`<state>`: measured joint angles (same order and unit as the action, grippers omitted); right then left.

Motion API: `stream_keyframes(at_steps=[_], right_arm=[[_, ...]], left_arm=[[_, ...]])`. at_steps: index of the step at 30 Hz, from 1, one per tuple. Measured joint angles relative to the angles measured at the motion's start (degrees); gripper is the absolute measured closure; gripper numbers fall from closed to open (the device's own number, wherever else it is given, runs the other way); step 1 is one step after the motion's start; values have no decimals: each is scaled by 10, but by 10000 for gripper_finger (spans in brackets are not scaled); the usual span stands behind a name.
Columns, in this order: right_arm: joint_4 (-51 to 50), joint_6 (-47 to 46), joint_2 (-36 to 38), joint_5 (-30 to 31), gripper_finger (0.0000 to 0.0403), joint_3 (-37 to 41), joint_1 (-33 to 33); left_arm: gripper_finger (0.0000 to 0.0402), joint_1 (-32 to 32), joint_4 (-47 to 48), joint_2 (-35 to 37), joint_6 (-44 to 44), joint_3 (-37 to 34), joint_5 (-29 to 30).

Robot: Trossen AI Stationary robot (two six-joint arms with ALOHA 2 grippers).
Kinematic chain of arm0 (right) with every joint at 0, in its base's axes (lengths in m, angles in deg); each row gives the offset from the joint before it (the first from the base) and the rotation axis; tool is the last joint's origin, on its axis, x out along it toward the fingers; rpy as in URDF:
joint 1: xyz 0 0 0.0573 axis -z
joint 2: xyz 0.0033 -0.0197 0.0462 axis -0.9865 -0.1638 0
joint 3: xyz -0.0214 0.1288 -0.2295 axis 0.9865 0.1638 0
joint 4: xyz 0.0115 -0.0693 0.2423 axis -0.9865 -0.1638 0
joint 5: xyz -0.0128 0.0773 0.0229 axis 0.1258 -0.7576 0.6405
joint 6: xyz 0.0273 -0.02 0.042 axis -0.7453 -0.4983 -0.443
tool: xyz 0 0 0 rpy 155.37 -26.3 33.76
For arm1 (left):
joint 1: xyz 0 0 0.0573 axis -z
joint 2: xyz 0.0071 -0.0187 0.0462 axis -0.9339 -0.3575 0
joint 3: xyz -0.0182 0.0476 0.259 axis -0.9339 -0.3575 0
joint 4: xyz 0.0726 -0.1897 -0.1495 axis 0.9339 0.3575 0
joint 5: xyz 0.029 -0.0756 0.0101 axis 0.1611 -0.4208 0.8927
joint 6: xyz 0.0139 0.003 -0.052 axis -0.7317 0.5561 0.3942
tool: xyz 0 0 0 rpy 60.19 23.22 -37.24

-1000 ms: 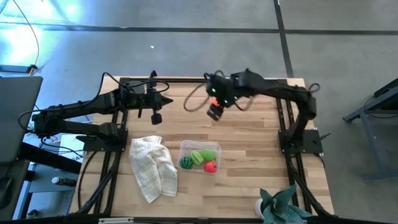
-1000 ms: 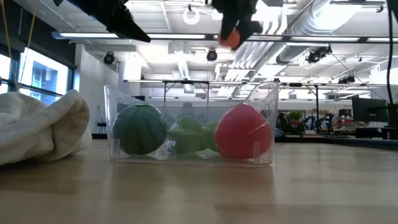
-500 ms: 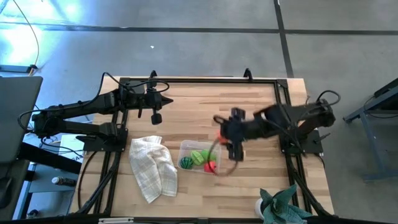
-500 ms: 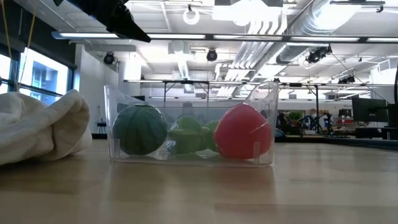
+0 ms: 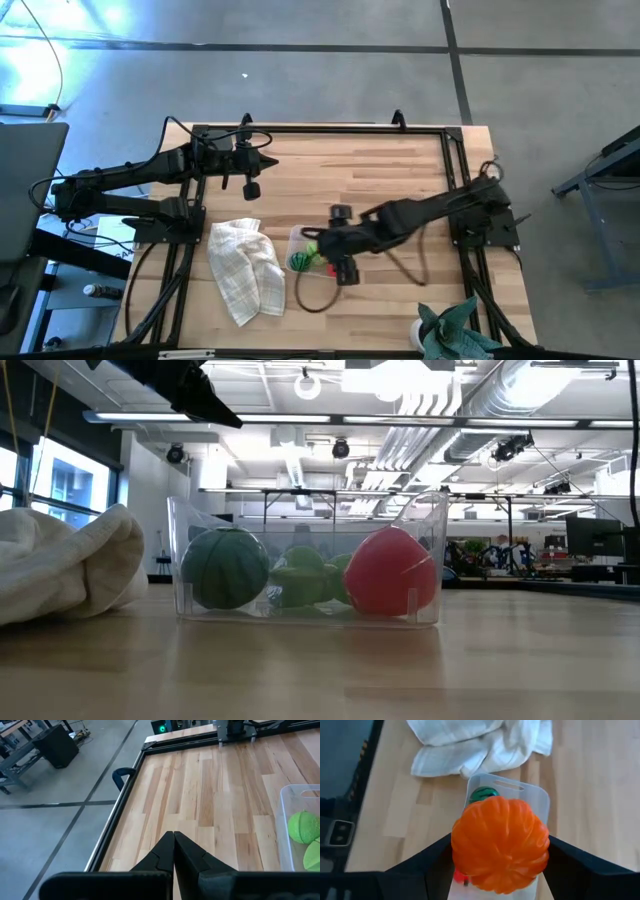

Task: Pick and placing Produce into tupperware
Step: Put the orange tangerine into the transparent bin

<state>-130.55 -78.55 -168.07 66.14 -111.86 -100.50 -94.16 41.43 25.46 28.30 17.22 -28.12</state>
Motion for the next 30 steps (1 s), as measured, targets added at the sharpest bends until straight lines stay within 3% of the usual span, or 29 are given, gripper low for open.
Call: stream_keyframes(at_steps=[8,30], right_arm=[[9,36,-88,-89,153,0,41],[16,44,-203,-152,153,0,57]], left_arm=[[401,0,0,0,0,0,0],[401,0,0,0,0,0,0]])
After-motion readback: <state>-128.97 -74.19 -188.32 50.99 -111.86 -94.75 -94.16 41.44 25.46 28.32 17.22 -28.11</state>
